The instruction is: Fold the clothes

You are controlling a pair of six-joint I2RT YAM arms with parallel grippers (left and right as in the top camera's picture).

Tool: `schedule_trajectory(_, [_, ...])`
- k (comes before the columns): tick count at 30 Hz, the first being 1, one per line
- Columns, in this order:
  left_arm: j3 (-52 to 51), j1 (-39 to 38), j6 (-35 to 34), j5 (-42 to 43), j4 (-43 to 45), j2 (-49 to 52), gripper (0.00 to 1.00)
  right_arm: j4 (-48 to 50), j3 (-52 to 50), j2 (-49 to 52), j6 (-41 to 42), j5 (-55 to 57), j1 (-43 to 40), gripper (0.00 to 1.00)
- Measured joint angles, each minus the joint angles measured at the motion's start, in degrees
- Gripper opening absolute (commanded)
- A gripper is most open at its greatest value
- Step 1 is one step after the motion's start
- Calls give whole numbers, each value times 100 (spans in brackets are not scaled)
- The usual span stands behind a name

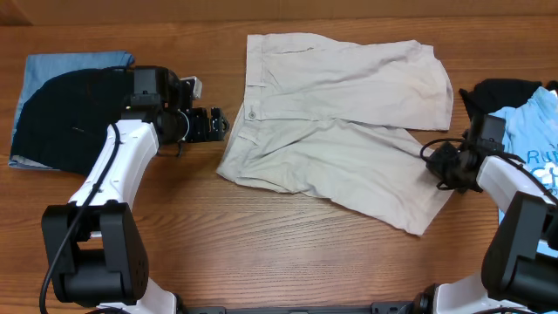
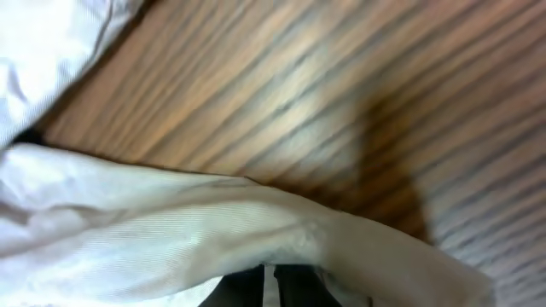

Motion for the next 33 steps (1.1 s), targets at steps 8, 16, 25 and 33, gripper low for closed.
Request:
schedule_trajectory(8, [264,-2,-28,-37,33,4,100,-1222,944,258,-356,-551,-138,62])
schedule_trajectory(16, [1198,-70,-76,-46,-494,11,40,-4131,4118,278,-754,-752,-140,83])
schedule_trajectory(25, [1198,-813,-177,-382,-494,17,4,-4795,4478,278,-1040,-1117,-140,91])
schedule_trajectory(33, [1200,-876,-439,-522,-118,699,4,-4857,4478,278,-1178,-1163,-140,100])
